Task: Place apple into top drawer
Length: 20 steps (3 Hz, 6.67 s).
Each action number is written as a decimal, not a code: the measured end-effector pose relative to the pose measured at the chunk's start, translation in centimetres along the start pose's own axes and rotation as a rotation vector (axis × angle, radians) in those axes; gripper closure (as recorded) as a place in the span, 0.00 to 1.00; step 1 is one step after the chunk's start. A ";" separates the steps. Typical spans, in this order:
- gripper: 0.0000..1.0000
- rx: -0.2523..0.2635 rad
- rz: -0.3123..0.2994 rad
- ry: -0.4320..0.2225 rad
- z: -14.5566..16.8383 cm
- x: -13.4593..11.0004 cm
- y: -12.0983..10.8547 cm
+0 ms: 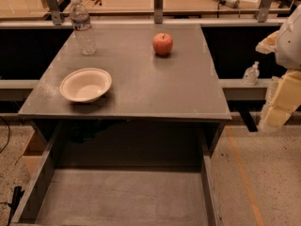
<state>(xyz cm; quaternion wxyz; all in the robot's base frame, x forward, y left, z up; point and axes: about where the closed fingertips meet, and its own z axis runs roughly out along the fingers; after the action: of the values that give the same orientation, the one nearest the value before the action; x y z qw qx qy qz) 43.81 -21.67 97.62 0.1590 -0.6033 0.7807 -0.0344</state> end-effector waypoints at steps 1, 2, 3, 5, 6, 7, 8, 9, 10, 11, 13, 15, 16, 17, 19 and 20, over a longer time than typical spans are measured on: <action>0.00 0.000 0.000 0.000 0.0 0.0 0.0; 0.00 0.005 0.065 -0.087 0.7 -0.7 -1.1; 0.00 -0.009 0.177 -0.244 3.8 -2.8 -3.1; 0.00 -0.041 0.460 -0.583 12.3 -5.6 -7.0; 0.00 0.038 0.537 -0.689 14.3 -6.8 -10.4; 0.00 0.113 0.558 -0.717 13.7 -6.9 -12.4; 0.00 0.113 0.558 -0.717 13.7 -6.9 -12.4; 0.00 0.158 0.581 -0.762 14.6 -8.0 -13.8; 0.00 0.227 0.614 -0.870 16.3 -10.7 -17.2; 0.00 0.277 0.639 -0.926 17.9 -12.5 -20.1; 0.00 0.334 0.662 -0.979 21.3 -16.1 -25.6; 0.00 0.363 0.647 -1.011 22.8 -19.6 -29.6; 0.17 0.358 0.627 -1.015 23.5 -21.0 -30.9; 0.41 0.332 0.602 -1.017 24.1 -22.1 -31.2; 0.88 0.270 0.505 -1.023 21.8 -22.3 -29.2; 1.00 0.192 0.458 -1.037 17.7 -19.0 -24.7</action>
Offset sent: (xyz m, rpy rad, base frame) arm 0.0449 0.0126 -0.0077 0.3081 -0.0415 -0.1289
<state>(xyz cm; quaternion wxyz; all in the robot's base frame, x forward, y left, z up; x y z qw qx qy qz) 76.15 -7.80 90.85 0.5784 -0.3399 0.7048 0.2306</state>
